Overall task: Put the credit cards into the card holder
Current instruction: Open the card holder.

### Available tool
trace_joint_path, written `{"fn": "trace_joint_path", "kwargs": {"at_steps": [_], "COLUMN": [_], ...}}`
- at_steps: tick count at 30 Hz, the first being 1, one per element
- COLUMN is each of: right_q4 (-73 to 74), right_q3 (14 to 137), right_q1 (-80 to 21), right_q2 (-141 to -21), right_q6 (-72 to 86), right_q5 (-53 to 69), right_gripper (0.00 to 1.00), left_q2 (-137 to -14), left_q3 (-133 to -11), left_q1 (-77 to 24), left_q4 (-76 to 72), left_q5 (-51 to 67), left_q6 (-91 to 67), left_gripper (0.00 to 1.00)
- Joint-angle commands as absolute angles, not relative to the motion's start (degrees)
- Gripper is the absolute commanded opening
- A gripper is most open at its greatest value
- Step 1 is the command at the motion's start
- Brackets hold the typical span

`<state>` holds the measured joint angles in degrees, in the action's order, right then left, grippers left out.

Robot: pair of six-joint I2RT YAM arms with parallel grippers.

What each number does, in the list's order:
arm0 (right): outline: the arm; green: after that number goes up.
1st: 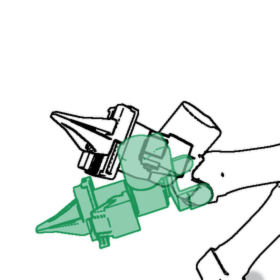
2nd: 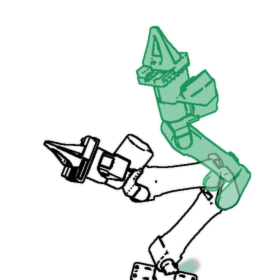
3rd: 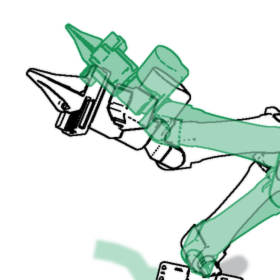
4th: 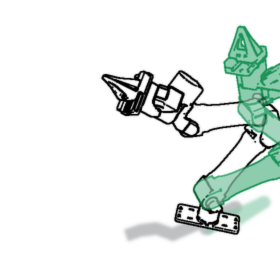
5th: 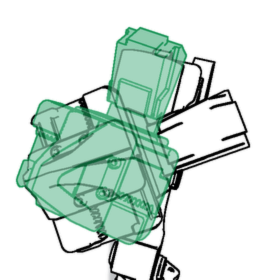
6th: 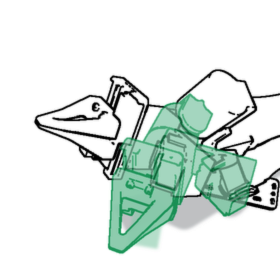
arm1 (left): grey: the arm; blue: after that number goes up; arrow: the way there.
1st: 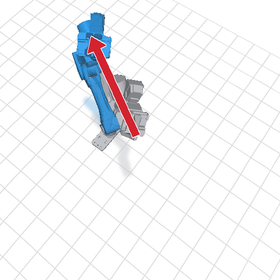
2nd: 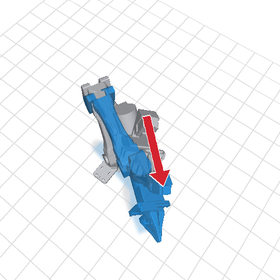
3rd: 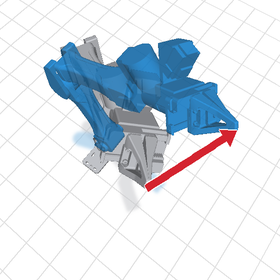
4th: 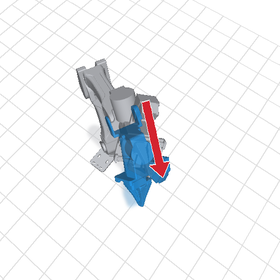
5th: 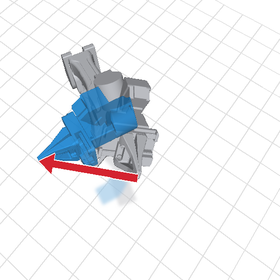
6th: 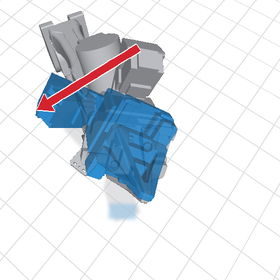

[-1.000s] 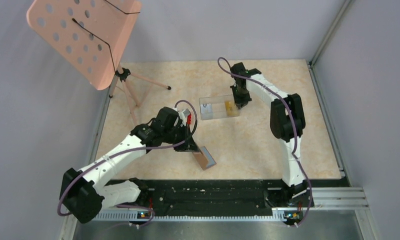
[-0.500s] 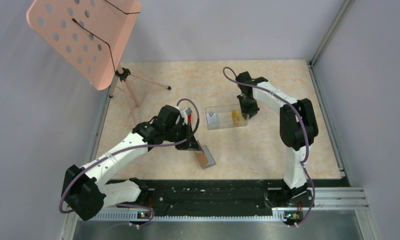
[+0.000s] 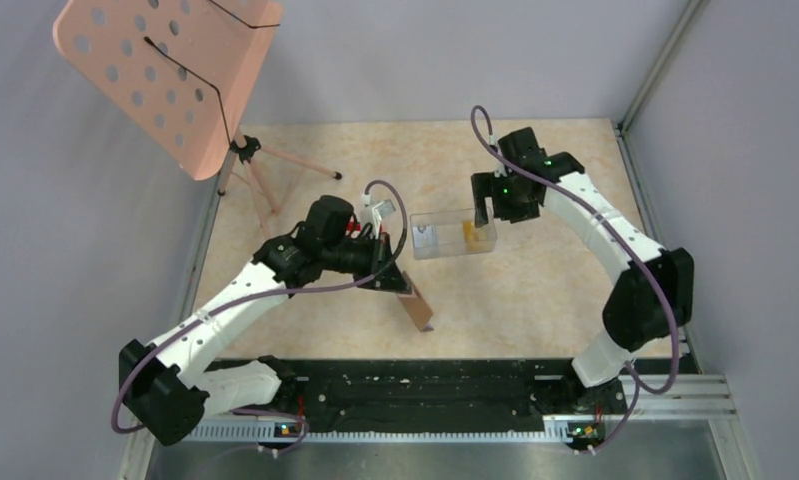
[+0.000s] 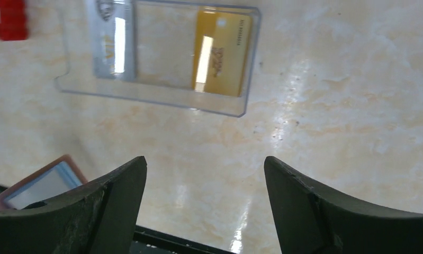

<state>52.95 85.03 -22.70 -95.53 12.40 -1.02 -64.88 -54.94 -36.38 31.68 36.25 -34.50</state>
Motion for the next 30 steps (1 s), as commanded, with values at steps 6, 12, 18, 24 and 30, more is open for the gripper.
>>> {"fn": "trace_joint_path", "kwargs": {"at_steps": [6, 12, 18, 24, 30], "right_q4": [43.2, 36.9, 34.7, 33.9, 29.9], "right_q3": [74.5, 66.6, 66.6, 68.1, 66.8], "right_q1": [-23.3, -25.3, -25.3, -25.4, -25.3], "right_q2": [-80.9, -75.1, -72.7, -72.4, -70.2], "right_q6": [13.1, 16.0, 16.1, 15.7, 14.5], "right_q5": [30.8, 35.3, 34.4, 33.0, 34.7], "right_gripper": [0.82, 0.81, 0.84, 0.84, 0.85], "left_q2": [-67.9, -73.0, -76.5, -73.9, -66.2], "left_q3": [-68.1, -78.2, -84.2, -84.1, -78.8], "left_q1": [-38.2, -39.0, -39.1, -39.1, -39.1], "left_q4": [37.4, 49.1, 57.1, 56.5, 49.5], "left_q5": [45.0, 39.8, 35.4, 30.0, 34.6], "left_q6": [-25.6, -16.6, -7.7, 2.4, 16.8], "left_gripper": [0.00, 0.00, 0.00, 0.00, 0.00]}}
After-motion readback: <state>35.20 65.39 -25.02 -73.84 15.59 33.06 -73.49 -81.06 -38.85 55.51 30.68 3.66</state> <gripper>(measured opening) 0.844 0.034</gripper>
